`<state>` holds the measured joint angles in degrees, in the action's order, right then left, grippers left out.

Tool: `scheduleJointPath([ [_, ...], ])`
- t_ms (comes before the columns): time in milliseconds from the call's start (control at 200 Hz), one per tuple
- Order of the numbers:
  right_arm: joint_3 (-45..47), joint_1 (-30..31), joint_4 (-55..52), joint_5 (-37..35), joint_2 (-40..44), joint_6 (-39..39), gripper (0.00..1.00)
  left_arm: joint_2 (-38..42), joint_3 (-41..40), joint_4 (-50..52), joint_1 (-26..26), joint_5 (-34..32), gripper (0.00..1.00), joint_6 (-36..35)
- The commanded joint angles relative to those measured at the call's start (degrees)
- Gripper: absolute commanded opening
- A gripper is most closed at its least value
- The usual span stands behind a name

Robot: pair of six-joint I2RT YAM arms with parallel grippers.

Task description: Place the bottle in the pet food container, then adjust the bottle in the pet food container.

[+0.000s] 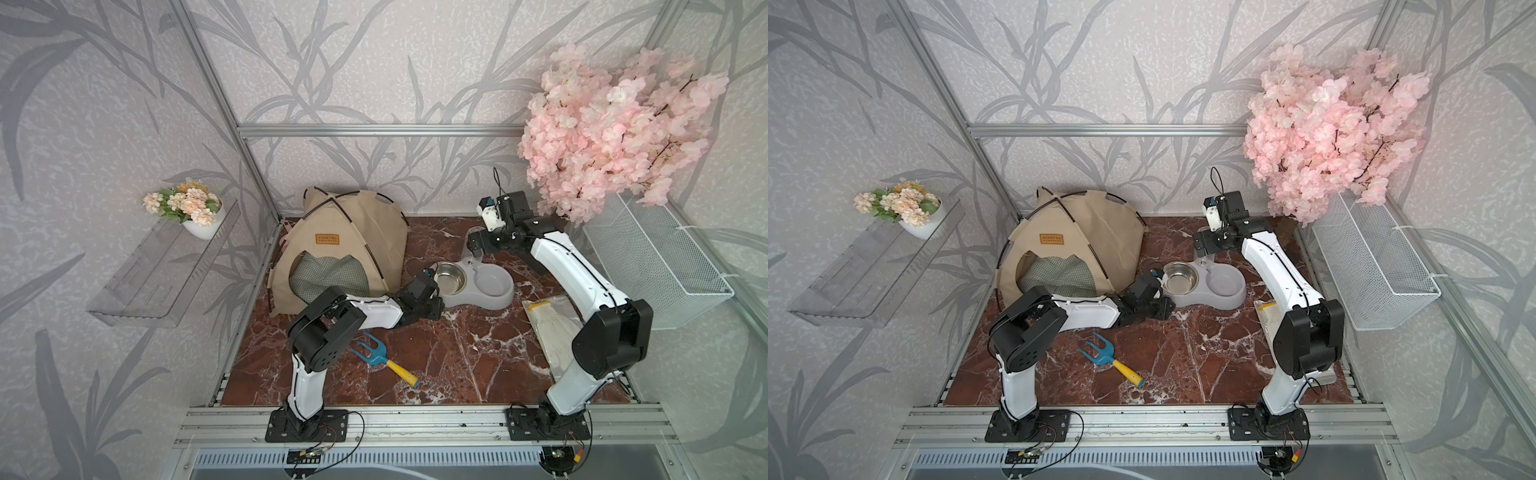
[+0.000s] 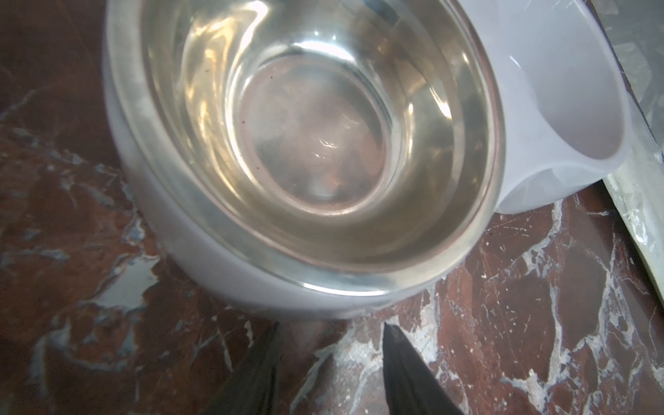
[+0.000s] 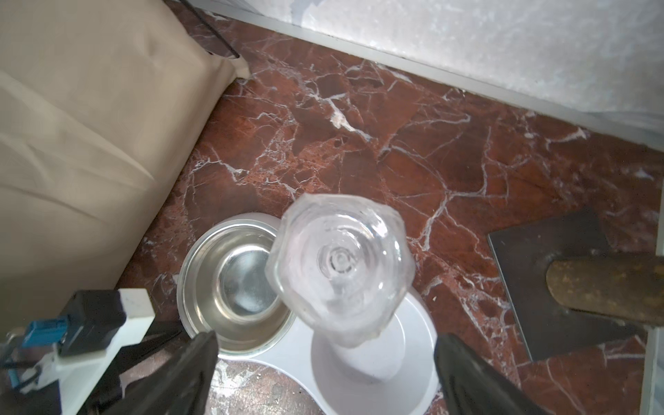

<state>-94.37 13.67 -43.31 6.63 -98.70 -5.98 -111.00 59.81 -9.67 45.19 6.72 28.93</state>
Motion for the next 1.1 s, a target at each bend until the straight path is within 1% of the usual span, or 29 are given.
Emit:
scheduleJointPath([
  [0, -4.61, -1.00, -5.15, 5.76, -3.68, -9.22, 0.98, -0.04, 0.81, 5.57, -0.45, 0.74, 0.49, -1.84],
  [50, -7.57, -1.02, -7.48, 6.23, -6.10, -10.48, 0.97, -0.24, 0.89, 5.64, -0.62, 0.87, 0.49, -1.86],
  [135, -11.55, -1.00, -9.18, 4.77, -9.47, -11.86, 0.97, -0.63, 1.18, 5.75, -0.62, 1.27, 0.49, -1.73],
  [270, -16.67, -0.80, -13.36, 7.69, -15.05, -13.89, 0.94, -0.83, 0.67, 4.54, -0.63, 1.88, 0.49, -0.97],
  [350, -19.59, -0.66, -16.82, 7.59, -18.69, -14.46, 0.91, -1.08, 0.69, 4.23, -0.63, 1.88, 0.49, -0.77],
  [455, -20.44, -0.58, -18.23, 7.17, -21.70, -13.74, 0.83, -1.62, 0.96, 4.13, -0.63, 1.94, 0.49, -0.61],
  [515, -20.08, -0.58, -18.28, 7.80, -22.73, -13.08, 0.76, -1.63, 0.94, 3.75, -0.63, 2.10, 0.49, -0.54],
  [560, -19.66, -0.49, -18.38, 7.98, -23.31, -12.12, 0.68, -1.59, 0.76, 3.35, -0.63, 2.18, 0.49, -0.54],
  [615, -18.76, -0.49, -18.26, 7.46, -23.86, -10.18, 0.54, -1.69, 0.67, 3.09, -0.63, 2.17, 0.49, -0.51],
  [680, -16.40, -0.50, -16.83, 6.48, -23.91, -6.10, 0.34, -2.01, 0.57, 2.67, -0.63, 2.30, 0.49, -0.30],
  [750, -11.98, -0.40, -14.04, 6.77, -23.16, -1.62, 0.22, -2.37, 0.40, 1.98, -0.67, 2.53, 0.49, 0.05],
  [875, -2.74, 0.10, -8.36, 8.18, -21.57, 6.30, 0.11, -2.52, 0.04, 0.73, -0.67, 3.17, 0.49, 0.84],
  [995, 4.95, 1.30, -3.70, 5.98, -21.11, 12.77, 0.00, -2.95, 0.04, -0.07, -0.65, 3.69, 0.49, 1.19],
  [1095, 10.23, 2.32, 0.06, 5.04, -21.46, 18.73, 0.00, -3.75, 0.38, -0.68, -0.63, 4.33, 0.49, 1.79],
])
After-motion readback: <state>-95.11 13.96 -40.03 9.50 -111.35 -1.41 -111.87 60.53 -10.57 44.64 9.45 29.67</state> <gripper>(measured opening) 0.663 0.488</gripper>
